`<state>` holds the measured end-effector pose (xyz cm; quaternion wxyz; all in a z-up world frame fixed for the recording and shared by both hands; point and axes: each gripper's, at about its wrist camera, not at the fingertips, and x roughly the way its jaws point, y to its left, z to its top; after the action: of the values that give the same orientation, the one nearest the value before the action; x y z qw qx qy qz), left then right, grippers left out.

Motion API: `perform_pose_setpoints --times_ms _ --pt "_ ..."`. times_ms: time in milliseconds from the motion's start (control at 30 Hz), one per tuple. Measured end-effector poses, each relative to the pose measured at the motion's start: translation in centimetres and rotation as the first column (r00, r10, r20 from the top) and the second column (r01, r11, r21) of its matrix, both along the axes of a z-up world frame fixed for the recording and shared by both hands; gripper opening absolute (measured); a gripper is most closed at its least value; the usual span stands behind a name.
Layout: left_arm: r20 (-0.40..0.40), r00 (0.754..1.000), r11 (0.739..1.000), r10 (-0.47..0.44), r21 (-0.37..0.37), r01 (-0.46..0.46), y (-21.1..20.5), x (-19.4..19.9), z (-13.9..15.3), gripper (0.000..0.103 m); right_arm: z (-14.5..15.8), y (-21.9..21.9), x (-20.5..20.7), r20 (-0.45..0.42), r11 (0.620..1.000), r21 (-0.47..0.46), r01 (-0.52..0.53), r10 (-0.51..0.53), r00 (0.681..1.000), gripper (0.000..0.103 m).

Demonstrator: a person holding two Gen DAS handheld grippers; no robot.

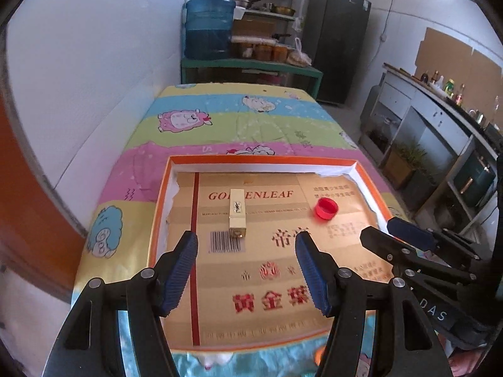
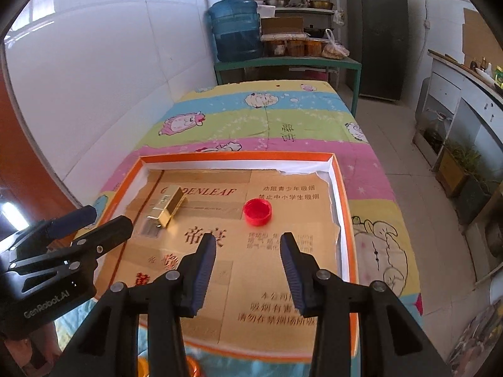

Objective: Organize rigid objects
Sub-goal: 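Withdraw both tools from the box back toward the remaining items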

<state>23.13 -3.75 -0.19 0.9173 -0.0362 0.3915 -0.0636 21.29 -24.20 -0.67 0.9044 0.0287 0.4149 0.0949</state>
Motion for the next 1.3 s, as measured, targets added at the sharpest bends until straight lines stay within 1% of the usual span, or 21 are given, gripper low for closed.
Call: perform_pose_setpoints --times_ms 433,767,1033,1300 --pt "0.044 0.999 0.999 0.004 0.034 -0.006 0.3 -5.7 2.1 0.066 2.1 1.2 -5.3 0.044 1.000 -0.004 -0.002 0.002 0.999 0.042" --pt "0.060 0.998 1.000 -0.005 0.012 0.004 0.8 -9.7 2.9 0.066 3.4 1.5 -9.6 0.073 1.000 -0.012 -0.001 0.002 0.997 0.042" --pt "0.064 0.998 1.000 -0.014 0.010 0.014 1.3 -12.6 3.0 0.066 3.5 1.8 -12.6 0.074 1.000 -0.019 -0.009 0.010 0.997 0.042" --pt "0.068 0.997 1.000 -0.030 -0.003 0.030 1.8 -15.5 2.6 0.066 2.5 1.6 -15.4 0.060 1.000 -0.021 -0.018 0.019 0.998 0.042"
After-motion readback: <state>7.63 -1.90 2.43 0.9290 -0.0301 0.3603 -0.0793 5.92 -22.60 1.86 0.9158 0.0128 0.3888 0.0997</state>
